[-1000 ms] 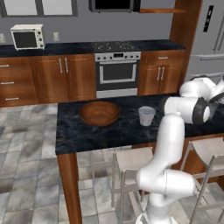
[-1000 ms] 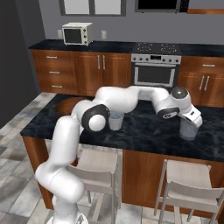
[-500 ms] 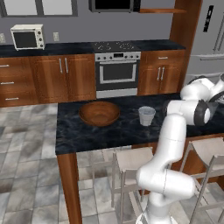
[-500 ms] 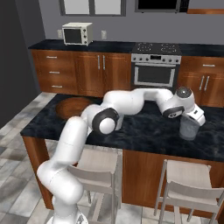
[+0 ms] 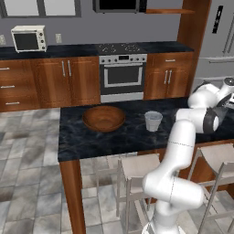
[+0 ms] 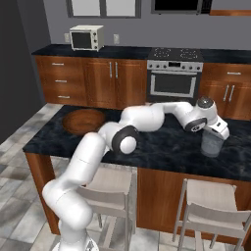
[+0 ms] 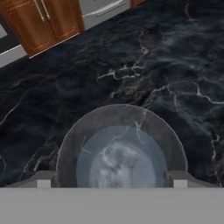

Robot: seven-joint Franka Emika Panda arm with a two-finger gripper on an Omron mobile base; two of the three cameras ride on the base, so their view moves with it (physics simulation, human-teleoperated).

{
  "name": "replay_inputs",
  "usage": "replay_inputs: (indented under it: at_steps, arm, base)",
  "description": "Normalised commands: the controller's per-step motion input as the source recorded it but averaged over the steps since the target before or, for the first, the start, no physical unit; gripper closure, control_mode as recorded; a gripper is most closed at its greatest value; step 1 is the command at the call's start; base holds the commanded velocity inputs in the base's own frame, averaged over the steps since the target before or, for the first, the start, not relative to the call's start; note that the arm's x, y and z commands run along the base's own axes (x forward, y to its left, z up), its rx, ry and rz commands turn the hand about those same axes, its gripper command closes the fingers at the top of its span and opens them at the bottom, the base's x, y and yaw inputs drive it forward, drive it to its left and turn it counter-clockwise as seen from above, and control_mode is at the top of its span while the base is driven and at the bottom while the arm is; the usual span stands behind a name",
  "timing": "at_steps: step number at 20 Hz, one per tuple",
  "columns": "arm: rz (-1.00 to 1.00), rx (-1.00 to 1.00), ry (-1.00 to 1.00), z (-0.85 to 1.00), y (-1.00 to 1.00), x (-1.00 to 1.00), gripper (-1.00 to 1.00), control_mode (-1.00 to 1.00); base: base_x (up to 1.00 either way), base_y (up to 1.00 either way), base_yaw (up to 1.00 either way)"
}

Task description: There are four ice cubes in the ice bowl. Place two ice cubes in each glass of water.

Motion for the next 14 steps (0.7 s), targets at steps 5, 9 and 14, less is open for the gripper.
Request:
replay_inputs:
  at_steps: [5,9,14]
  arm:
    - [0.01,0.00,0.01,-0.05,-0.21,0.16,-1.00,-1.00]
    - [0.04,0.02,-0.03,0.13,-0.09,0.02,-1.00,-1.00]
    - [0.11,0.00,-0.18,0.22,0.59,-0.13,-1.00,-1.00]
  base:
    - [0.00,0.00,0.00]
    - [0.00,0.00,0.00]
    - [0.00,0.00,0.00]
